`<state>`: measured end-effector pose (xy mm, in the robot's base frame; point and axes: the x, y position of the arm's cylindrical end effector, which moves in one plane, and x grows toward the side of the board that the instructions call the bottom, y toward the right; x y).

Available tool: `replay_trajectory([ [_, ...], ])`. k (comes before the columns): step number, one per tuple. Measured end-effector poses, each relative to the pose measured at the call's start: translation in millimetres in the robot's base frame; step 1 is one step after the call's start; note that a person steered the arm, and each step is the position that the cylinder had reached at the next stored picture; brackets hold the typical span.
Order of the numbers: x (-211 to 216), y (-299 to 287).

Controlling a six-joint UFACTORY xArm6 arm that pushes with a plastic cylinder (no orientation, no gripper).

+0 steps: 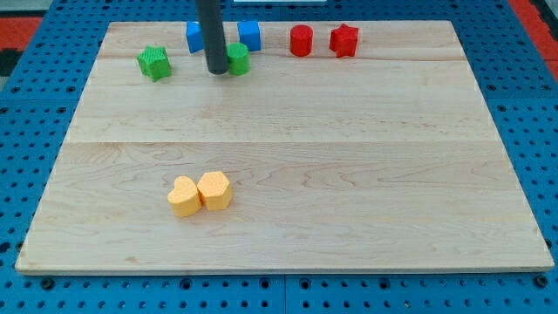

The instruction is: Place the green circle to the bottom of blue cube

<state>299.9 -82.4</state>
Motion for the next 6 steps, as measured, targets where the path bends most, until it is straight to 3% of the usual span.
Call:
replay_trajectory([
  [2,5.5,38.3],
  [3,12.7,15.7],
  [5,-23.8,-31.5],
  [6,-43.4,-6.1],
])
